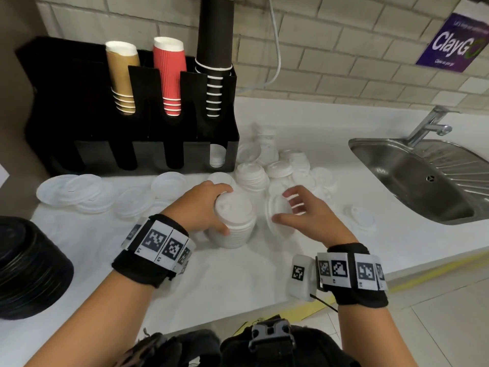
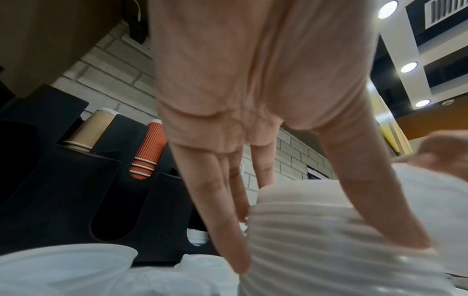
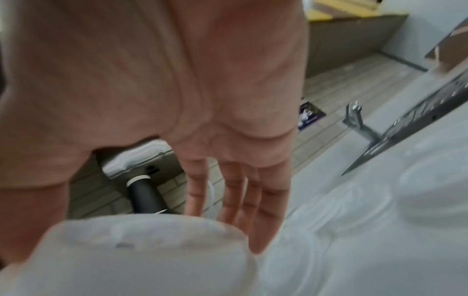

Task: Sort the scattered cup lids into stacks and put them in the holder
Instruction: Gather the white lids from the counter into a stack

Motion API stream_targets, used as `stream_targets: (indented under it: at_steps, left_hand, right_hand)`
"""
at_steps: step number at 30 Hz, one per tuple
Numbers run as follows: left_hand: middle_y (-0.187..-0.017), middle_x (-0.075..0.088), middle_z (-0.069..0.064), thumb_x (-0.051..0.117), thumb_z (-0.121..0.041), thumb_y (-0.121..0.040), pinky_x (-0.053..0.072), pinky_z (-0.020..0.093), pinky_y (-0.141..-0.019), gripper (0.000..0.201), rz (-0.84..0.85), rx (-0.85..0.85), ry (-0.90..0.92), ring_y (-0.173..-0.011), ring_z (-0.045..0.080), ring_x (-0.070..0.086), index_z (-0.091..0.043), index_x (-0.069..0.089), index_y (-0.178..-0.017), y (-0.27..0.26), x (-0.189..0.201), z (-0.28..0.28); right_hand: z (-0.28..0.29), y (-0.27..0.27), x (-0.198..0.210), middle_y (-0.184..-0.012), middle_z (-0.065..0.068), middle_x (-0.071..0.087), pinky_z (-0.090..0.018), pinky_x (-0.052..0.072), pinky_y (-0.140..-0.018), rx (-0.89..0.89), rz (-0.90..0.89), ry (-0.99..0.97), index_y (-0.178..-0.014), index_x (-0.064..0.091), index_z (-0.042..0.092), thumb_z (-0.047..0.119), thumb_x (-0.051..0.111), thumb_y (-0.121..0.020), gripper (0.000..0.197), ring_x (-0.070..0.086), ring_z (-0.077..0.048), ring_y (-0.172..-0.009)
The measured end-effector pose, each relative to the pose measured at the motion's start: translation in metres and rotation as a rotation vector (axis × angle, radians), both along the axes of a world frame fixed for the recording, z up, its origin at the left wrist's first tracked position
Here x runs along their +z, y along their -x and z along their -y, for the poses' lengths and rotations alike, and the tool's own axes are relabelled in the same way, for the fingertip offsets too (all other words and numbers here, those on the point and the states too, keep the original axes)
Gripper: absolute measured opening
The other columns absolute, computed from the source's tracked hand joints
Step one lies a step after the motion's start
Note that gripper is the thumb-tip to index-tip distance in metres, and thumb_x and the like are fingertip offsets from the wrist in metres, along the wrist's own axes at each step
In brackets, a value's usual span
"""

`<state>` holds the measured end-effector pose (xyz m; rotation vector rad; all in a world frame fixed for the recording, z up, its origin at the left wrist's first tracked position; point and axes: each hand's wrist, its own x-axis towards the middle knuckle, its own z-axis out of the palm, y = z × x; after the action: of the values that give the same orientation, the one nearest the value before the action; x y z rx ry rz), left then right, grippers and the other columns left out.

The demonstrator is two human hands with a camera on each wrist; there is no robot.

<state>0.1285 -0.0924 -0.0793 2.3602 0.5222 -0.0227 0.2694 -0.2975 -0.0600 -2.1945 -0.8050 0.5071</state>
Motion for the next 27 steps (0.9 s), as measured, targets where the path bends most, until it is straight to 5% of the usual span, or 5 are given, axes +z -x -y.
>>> stream_targets:
  at_steps: [4, 8, 12, 17, 27]
  left_hand:
    - [-0.114, 0.046, -0.008, 0.091, -0.025, -0.059, 0.043, 0.027, -0.090, 0.091, 0.046, 0.008, 0.014, -0.101, 0.014, 0.049, -0.030, 0.046, -0.138, 0.002, -0.003, 0.000]
    - [-0.110, 0.048, -0.011, 0.093, -0.025, -0.056, 0.043, 0.025, -0.082, 0.096, 0.084, 0.015, 0.031, -0.098, 0.013, 0.053, -0.028, 0.045, -0.139, 0.003, -0.006, -0.001]
    - [-0.107, 0.056, -0.012, 0.093, -0.021, -0.054, 0.050, 0.019, -0.073, 0.114, 0.129, 0.036, 0.123, -0.090, 0.003, 0.058, -0.031, 0.026, -0.145, 0.005, -0.009, -0.001]
    - [-0.101, 0.051, -0.020, 0.093, -0.020, -0.055, 0.048, 0.017, -0.071, 0.137, 0.137, 0.071, 0.153, -0.090, 0.001, 0.058, -0.035, -0.002, -0.152, 0.007, -0.010, 0.001]
    - [-0.104, 0.055, -0.014, 0.093, -0.018, -0.055, 0.050, 0.022, -0.075, 0.121, 0.134, 0.052, 0.127, -0.099, 0.013, 0.059, -0.027, 0.018, -0.150, 0.006, -0.010, 0.002]
  right_hand:
    - [-0.024, 0.022, -0.006, -0.114, 0.005, 0.060, -0.026, 0.051, -0.083, 0.117, 0.047, -0.184, -0.114, 0.056, 0.034, 0.027, 0.083, -0.069, 0.053, 0.058, -0.011, -0.101]
    - [-0.039, 0.032, -0.014, -0.120, 0.005, 0.056, -0.031, 0.051, -0.084, 0.182, 0.133, -0.189, -0.118, 0.053, 0.030, 0.026, 0.082, -0.068, 0.058, 0.053, -0.012, -0.107]
    - [-0.050, 0.034, -0.013, -0.119, 0.006, 0.054, -0.018, 0.040, -0.084, 0.243, 0.215, -0.137, -0.120, 0.057, 0.030, 0.029, 0.081, -0.068, 0.057, 0.050, -0.011, -0.109]
    - [-0.064, 0.036, -0.003, -0.119, 0.000, 0.056, -0.027, 0.043, -0.093, 0.341, 0.284, -0.014, -0.119, 0.063, 0.027, 0.030, 0.081, -0.069, 0.053, 0.051, -0.018, -0.110]
    - [-0.072, 0.037, -0.001, -0.122, -0.004, 0.055, -0.029, 0.042, -0.096, 0.388, 0.336, 0.083, -0.119, 0.064, 0.027, 0.030, 0.084, -0.066, 0.056, 0.050, -0.020, -0.113]
